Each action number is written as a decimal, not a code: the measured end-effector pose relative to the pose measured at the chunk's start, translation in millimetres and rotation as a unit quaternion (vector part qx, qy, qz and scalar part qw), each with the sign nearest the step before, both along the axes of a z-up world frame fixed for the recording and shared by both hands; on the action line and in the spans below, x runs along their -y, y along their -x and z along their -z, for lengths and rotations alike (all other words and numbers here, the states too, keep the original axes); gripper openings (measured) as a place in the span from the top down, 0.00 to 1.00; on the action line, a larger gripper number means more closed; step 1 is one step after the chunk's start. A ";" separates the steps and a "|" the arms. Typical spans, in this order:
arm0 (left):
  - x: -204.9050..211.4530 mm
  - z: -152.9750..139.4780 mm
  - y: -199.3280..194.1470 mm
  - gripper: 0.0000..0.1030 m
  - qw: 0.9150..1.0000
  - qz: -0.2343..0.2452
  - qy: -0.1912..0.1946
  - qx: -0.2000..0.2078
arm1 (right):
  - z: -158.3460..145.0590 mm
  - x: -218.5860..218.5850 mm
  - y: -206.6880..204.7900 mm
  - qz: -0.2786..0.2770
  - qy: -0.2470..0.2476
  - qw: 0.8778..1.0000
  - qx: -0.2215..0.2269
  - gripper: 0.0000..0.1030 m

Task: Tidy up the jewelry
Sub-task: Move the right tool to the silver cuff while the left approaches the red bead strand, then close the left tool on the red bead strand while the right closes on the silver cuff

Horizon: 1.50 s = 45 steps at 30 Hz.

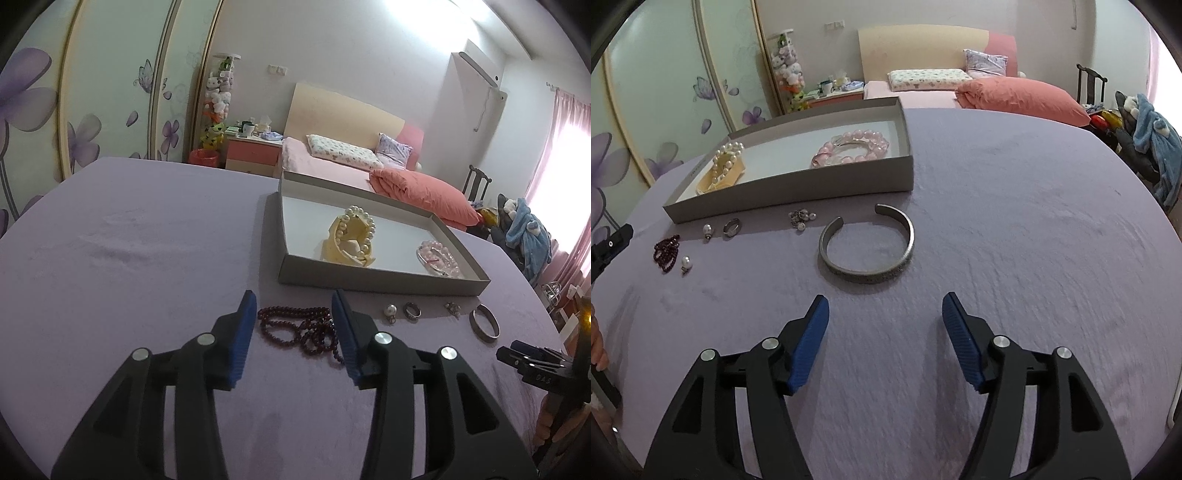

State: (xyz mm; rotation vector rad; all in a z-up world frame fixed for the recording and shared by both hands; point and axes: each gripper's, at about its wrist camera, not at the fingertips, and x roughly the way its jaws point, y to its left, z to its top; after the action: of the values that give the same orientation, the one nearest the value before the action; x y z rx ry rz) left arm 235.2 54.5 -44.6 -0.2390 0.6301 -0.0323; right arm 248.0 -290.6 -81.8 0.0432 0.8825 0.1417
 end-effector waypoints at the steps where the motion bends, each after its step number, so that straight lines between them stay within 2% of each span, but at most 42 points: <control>1: 0.8 -0.5 -2.4 0.59 1.000 0.001 0.000 0.000 | 0.8 -0.3 -2.3 -0.001 0.001 1.000 -0.003 0.36; 10: 5.5 0.7 -13.6 0.58 1.000 0.004 -0.002 -0.003 | 2.0 -12.7 -21.4 -0.012 0.021 1.000 -0.011 0.25; 15: 3.7 0.4 -17.6 0.58 1.000 0.001 0.000 -0.005 | 2.0 -26.0 -40.7 -0.014 0.044 0.999 -0.015 0.22; 17: 3.2 0.7 -18.0 0.58 1.000 -0.001 0.001 -0.006 | 1.8 -27.9 -44.8 -0.015 0.045 0.999 -0.017 0.24; 19: 3.1 1.4 -17.9 0.58 1.000 0.000 0.001 -0.007 | 0.6 -28.7 -45.5 -0.017 0.045 0.999 -0.010 0.34; 21: 3.6 1.0 -18.1 0.57 1.000 0.002 0.000 -0.009 | -0.5 -27.2 -42.2 -0.017 0.041 0.999 -0.011 0.35; 26: 7.9 -0.9 -14.0 0.47 1.000 0.015 -0.001 -0.013 | -0.4 -17.2 -17.5 -0.011 0.039 0.999 -0.010 0.35; 31: 22.4 7.6 -18.1 0.37 0.997 0.040 -0.022 -0.055 | 0.6 -12.1 -4.2 -0.004 0.037 0.999 -0.014 0.35; 38: 33.2 27.2 -38.7 0.36 0.992 0.035 -0.047 -0.114 | 1.0 -12.9 -6.2 -0.005 0.037 0.999 -0.013 0.35; 41: 37.2 28.2 -44.7 0.37 0.990 0.029 -0.068 -0.119 | 1.2 -12.6 -7.7 -0.005 0.037 0.999 -0.012 0.34; 42: 38.5 28.9 -45.8 0.43 0.990 0.029 -0.074 -0.120 | 1.1 -12.2 -7.6 -0.005 0.037 0.999 -0.012 0.34; 43: 41.2 28.3 -46.0 0.68 0.989 0.035 -0.079 -0.118 | 1.0 -12.2 -7.5 -0.005 0.037 0.999 -0.012 0.34; 45: 41.7 30.6 -48.5 0.85 0.989 0.051 -0.065 -0.123 | 1.0 -12.3 -7.6 -0.004 0.037 0.999 -0.011 0.34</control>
State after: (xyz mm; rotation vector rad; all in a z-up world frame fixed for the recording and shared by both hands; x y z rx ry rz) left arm 283.7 12.8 -75.2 -0.0849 0.8864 -0.0606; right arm 255.6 -278.3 -82.8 -0.0273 0.9100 0.1172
